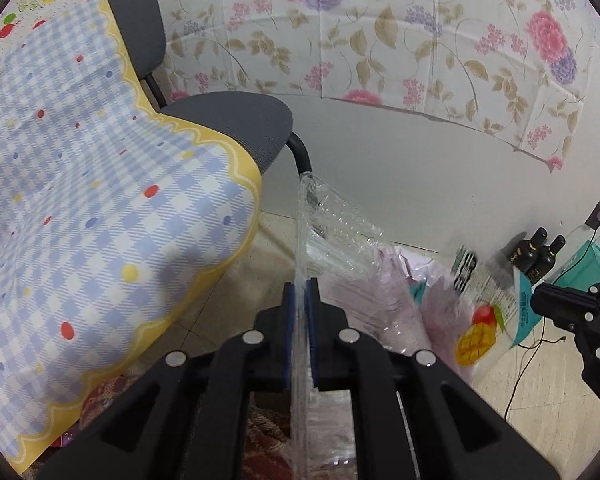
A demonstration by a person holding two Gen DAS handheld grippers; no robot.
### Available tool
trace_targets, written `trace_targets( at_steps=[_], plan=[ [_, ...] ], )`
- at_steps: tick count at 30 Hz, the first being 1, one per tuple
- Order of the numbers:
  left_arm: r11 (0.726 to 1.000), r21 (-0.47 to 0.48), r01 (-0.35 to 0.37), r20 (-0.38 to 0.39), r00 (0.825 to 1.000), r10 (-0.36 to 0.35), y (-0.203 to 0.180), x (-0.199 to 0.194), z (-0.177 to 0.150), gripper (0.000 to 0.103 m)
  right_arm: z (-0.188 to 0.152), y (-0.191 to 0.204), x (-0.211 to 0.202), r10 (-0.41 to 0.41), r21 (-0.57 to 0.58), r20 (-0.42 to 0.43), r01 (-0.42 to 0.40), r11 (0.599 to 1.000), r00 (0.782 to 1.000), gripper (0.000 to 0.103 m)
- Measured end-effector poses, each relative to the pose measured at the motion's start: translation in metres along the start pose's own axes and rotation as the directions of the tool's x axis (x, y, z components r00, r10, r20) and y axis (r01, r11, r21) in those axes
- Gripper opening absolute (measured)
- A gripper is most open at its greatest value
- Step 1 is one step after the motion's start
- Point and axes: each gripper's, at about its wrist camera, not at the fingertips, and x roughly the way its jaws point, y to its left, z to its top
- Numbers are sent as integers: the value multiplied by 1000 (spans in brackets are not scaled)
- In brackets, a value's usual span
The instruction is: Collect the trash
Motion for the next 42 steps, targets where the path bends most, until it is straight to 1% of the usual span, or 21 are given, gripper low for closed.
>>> trace_targets(
  at_steps=[1, 2, 3, 4, 7, 10, 12, 13, 15, 17, 20, 23, 25, 26, 27, 30, 32, 34, 38, 40, 42],
  plan=[
    [1000, -1, 13, -7, 1000, -13, -1, 3, 1, 21, 1, -1, 1, -3, 2, 0, 3, 1000, 1000, 5],
    [1000, -9, 15, -13, 1000, -15, -1, 7, 3, 45, 2, -4, 3, -10, 11, -4, 10, 1000, 1000, 8],
    [1000, -17, 12, -9, 1000, -12, -1, 7, 5, 52, 2, -6, 3, -9, 22, -1, 9, 1000, 1000, 9],
    [999, -26, 24, 4, 1000, -24, 2, 6, 6, 53, 3, -8, 3, -5, 34, -1, 5, 999, 1000, 11],
    [999, -35, 11, 21, 1000, -10, 10, -4, 8, 54, 7, -13, -2, -10, 55, 9, 9, 998, 1000, 11],
    [998, -54, -19, 47, 999, 21, 24, -20, 8, 65, 14, -9, -12, -12, 61, 24, 10, 998, 1000, 13],
    [997, -75, -35, 56, 998, 39, 35, -30, 7, 71, 18, -5, -17, -15, 62, 30, 13, 998, 999, 26],
    [996, -83, -41, 58, 997, 46, 39, -34, 7, 75, 21, -1, -20, -21, 62, 31, 19, 998, 999, 35],
    [994, -98, -53, 60, 996, 59, 48, -44, 6, 86, 25, 4, -24, -25, 61, 37, 22, 998, 999, 41],
    [992, -103, -76, 66, 994, 83, 54, -53, 7, 91, 28, 8, -28, -29, 64, 39, 27, 998, 999, 50],
    [989, -120, -83, 83, 992, 93, 61, -61, 7, 92, 30, 12, -28, -41, 60, 26, 39, 997, 999, 55],
    [986, -131, -100, 124, 985, 116, 67, -71, 6, 92, 24, 11, -16, -33, 75, -4, 33, 997, 999, 55],
    [985, -137, -102, 157, 980, 123, 71, -74, 4, 92, 12, 10, -6, -21, 103, 6, 21, 994, 1000, 52],
    [985, -141, -102, 164, 978, 125, 72, -75, 2, 92, 7, 11, -2, -12, 112, 15, 10, 994, 1000, 48],
    [984, -149, -101, 170, 977, 126, 74, -74, 0, 92, 3, 13, 0, -9, 114, 21, 6, 993, 1000, 47],
    [979, -178, -103, 168, 977, 134, 82, -69, -7, 92, -4, 23, 2, -4, 92, 57, -1, 996, 998, 45],
    [973, -209, -92, 172, 976, 130, 89, -68, -10, 92, -8, 34, 7, 25, 45, 67, -28, 999, 997, 45],
    [970, -229, -84, 178, 976, 126, 95, -67, -12, 92, -17, 43, 20, 48, 5, 52, -48, 999, 998, 43],
    [966, -232, -112, 177, 972, 155, 104, -66, -18, 92, -36, 56, 47, 76, -22, 4, -76, 997, 997, 38],
    [965, -236, -114, 174, 972, 158, 105, -66, -21, 92, -40, 59, 53, 77, -23, -1, -77, 997, 997, 38],
    [963, -241, -117, 170, 972, 161, 107, -65, -24, 92, -41, 64, 56, 79, -26, 24, -78, 997, 997, 38]
  ],
)
